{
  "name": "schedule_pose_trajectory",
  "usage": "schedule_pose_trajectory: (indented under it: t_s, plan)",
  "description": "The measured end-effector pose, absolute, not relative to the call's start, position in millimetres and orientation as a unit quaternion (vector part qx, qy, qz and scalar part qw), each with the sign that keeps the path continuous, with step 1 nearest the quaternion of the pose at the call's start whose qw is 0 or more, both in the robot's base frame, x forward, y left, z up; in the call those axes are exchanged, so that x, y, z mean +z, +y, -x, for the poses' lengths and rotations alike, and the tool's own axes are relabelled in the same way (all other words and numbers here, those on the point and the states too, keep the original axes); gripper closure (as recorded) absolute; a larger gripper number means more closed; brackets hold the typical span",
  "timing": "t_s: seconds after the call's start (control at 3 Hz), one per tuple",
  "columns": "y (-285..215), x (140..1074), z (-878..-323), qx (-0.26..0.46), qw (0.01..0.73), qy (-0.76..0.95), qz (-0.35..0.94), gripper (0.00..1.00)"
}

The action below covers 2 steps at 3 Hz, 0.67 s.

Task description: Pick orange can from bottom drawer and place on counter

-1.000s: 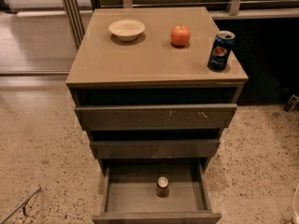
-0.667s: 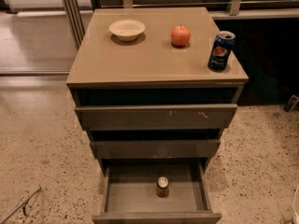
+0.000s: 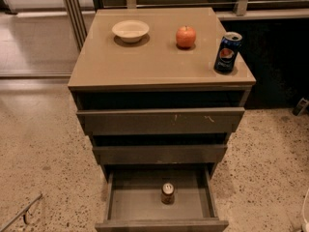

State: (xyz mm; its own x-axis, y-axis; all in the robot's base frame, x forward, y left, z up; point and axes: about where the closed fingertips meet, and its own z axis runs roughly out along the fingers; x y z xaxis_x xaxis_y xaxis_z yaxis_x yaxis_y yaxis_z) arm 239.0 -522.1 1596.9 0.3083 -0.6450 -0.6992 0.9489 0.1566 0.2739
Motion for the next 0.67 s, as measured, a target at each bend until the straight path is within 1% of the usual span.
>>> schedule_pose_trajectory:
  t_s: [0.67]
  plan:
    - [-524.7,1596.4,-223.7,-0.541,0.726,0.214,-0.367,0.00]
